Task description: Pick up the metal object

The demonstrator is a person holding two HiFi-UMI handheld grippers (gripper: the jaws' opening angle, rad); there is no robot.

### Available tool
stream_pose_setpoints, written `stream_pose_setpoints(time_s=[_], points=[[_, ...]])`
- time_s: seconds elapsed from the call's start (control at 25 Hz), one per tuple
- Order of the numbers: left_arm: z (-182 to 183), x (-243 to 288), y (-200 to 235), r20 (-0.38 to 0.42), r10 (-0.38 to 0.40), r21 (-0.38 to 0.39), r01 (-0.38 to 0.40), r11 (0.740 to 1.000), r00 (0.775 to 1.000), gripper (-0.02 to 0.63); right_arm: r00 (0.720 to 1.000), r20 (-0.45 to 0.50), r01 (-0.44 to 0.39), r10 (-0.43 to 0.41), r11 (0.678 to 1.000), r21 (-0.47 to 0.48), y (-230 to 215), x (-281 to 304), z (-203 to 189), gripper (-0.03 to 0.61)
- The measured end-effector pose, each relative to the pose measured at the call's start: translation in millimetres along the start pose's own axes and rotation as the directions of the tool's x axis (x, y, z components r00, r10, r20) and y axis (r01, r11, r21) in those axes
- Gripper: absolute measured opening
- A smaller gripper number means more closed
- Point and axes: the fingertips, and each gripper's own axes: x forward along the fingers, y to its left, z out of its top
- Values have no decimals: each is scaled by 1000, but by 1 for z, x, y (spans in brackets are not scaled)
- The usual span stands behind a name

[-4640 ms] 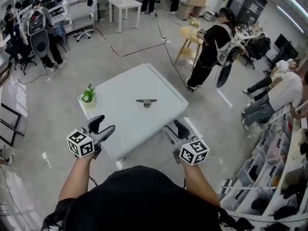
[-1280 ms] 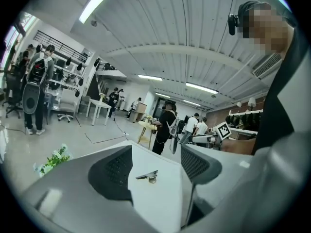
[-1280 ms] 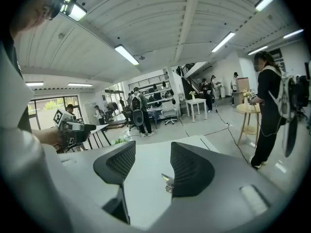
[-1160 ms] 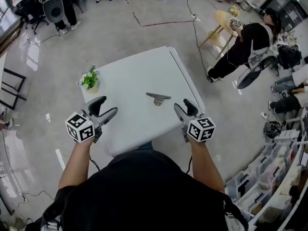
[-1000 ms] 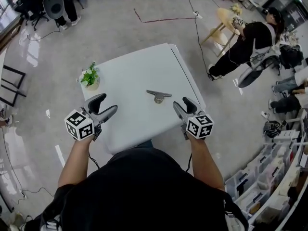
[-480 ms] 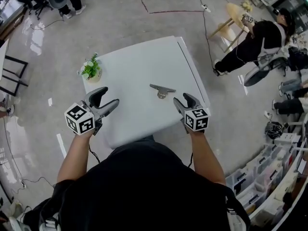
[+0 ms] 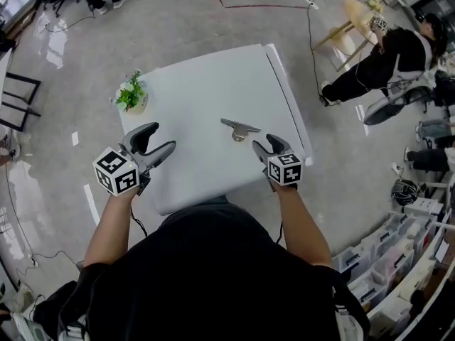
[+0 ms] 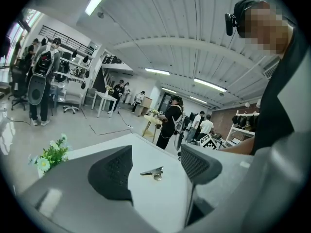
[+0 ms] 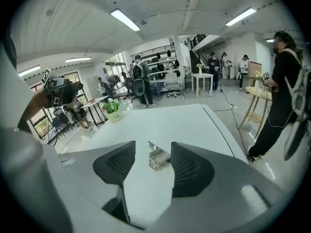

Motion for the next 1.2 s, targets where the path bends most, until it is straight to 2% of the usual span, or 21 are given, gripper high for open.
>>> stream_pose_setpoints(time_s=[0.44, 0.72, 1.04, 1.2], points=[[-10, 13, 5, -5, 30, -34, -30, 999, 1000, 301, 995, -88, -41, 38, 998, -36, -10, 38, -22, 258], [-17, 8, 11, -14, 61, -60, -62, 996, 998, 301, 987, -156, -54, 23, 979, -197, -11, 55, -27, 259], [-24, 12, 8, -7, 87, -85, -87, 993, 996, 301, 977, -202, -110, 64, 968, -225, -10, 72, -41, 260], [-22, 5, 21, 6, 123, -96, -121, 988, 992, 301, 969, -238, -132, 61, 946, -295, -6, 87, -44, 261]])
